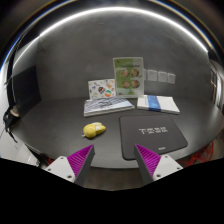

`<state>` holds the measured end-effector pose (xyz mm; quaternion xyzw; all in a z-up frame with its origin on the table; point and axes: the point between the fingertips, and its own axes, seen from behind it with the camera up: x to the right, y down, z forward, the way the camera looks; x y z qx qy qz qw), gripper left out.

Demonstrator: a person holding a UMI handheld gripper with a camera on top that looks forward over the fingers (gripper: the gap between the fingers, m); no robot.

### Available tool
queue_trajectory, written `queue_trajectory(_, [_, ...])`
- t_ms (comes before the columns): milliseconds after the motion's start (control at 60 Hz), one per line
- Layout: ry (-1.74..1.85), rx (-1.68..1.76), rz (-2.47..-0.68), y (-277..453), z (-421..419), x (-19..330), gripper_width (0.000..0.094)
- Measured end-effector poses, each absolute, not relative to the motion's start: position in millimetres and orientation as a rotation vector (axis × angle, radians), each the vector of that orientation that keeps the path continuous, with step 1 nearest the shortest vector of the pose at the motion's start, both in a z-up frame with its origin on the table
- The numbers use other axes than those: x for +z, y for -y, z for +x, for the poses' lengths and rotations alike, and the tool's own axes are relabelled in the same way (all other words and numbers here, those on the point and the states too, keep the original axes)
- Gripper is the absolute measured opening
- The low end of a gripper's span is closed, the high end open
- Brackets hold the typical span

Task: Arrange mouse

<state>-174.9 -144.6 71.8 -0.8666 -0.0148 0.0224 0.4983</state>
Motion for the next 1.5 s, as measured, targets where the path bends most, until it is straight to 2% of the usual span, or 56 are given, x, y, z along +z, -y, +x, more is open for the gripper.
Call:
queue_trajectory(117, [0.137,0.136,-2.113,138,-198,63,0.0824])
queue_trajectory(200, [0.215,0.189,-2.124,104,-216,42,0.0824])
queue_trajectory(483, [0.379,0.261,-2.192,56,-288,-13,0.0825])
queue_trajectory(650, [0.269,0.149,-2.221,7,-284,-15,0.0795])
queue_trajectory(867, [0.147,0.065,-2.268,-40,-300,-17,0.0813])
queue_trajectory(917, [0.113,0.046,-2.260,-47,-302,-17,0.0762])
queue_trajectory(1000, [0.099,0.042,-2.230,-53,-307,-18,0.0510])
queue_trajectory(1033, [0.083,0.036,-2.223,-53,-307,-18,0.0537])
queue_trajectory(1050, [0.076,0.037,-2.224,-53,-307,-18,0.0465])
queue_trajectory(1067, [0.070,0.037,-2.226,-53,-308,-18,0.0439])
queue_trajectory(1150, [0.106,0.036,-2.250,-48,-317,-16,0.0393])
queue_trajectory(1217, [0.163,0.064,-2.199,-42,-326,11,0.0389])
queue_trajectory(1317, [0.167,0.032,-2.064,-44,-305,89,0.0374])
queue_trajectory(1383, [0.141,-0.019,-1.942,-40,-252,150,0.0372])
queue_trajectory(1433, [0.075,-0.096,-1.873,-39,-194,183,0.0371])
queue_trajectory(1500, [0.024,-0.157,-1.868,-34,-127,187,0.0370])
